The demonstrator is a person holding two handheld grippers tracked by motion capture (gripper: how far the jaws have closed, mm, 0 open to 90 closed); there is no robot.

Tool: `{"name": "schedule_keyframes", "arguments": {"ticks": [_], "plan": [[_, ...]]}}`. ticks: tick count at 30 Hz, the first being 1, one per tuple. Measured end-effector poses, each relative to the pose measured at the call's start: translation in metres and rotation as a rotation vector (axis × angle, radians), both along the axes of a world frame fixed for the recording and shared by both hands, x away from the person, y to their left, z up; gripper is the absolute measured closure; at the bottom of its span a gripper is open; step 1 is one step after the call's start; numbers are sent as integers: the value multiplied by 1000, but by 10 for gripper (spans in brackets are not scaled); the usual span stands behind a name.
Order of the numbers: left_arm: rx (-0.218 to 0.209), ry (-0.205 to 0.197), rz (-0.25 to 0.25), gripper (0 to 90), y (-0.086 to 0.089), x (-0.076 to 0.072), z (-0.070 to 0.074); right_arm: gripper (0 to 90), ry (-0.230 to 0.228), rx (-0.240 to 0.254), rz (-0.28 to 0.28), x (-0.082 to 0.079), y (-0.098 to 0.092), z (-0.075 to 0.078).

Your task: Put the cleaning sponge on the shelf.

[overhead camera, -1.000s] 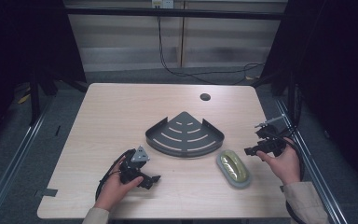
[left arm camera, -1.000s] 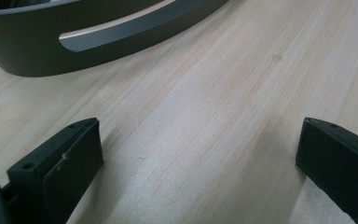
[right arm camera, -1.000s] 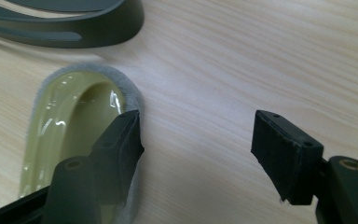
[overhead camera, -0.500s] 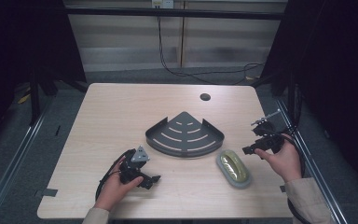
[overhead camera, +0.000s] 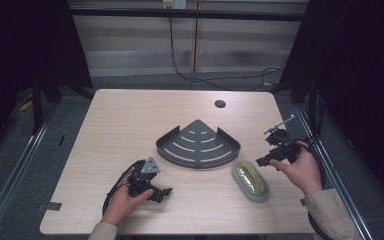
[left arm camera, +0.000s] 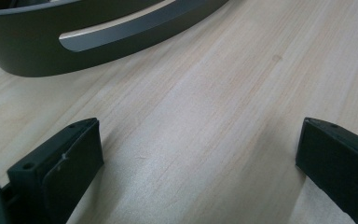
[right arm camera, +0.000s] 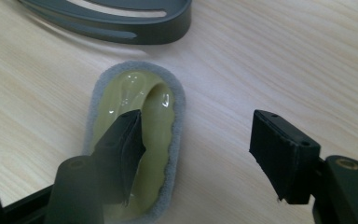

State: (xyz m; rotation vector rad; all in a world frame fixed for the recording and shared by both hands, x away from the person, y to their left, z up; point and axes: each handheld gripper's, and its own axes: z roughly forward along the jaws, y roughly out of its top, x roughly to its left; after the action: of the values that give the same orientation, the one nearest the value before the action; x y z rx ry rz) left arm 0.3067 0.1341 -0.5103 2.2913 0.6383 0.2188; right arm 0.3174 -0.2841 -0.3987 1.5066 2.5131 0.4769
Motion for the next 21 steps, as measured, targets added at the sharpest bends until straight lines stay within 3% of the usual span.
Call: {"name": "schedule_keyframes", "arguments": {"ticks": [9, 21], "plan": [[0, 1, 0, 0, 0, 0, 0, 354, 22, -4, 30, 1, 13, -2], [0, 0, 0, 0, 0, 0, 0, 395, 106, 2, 64, 1, 28, -7]]}}
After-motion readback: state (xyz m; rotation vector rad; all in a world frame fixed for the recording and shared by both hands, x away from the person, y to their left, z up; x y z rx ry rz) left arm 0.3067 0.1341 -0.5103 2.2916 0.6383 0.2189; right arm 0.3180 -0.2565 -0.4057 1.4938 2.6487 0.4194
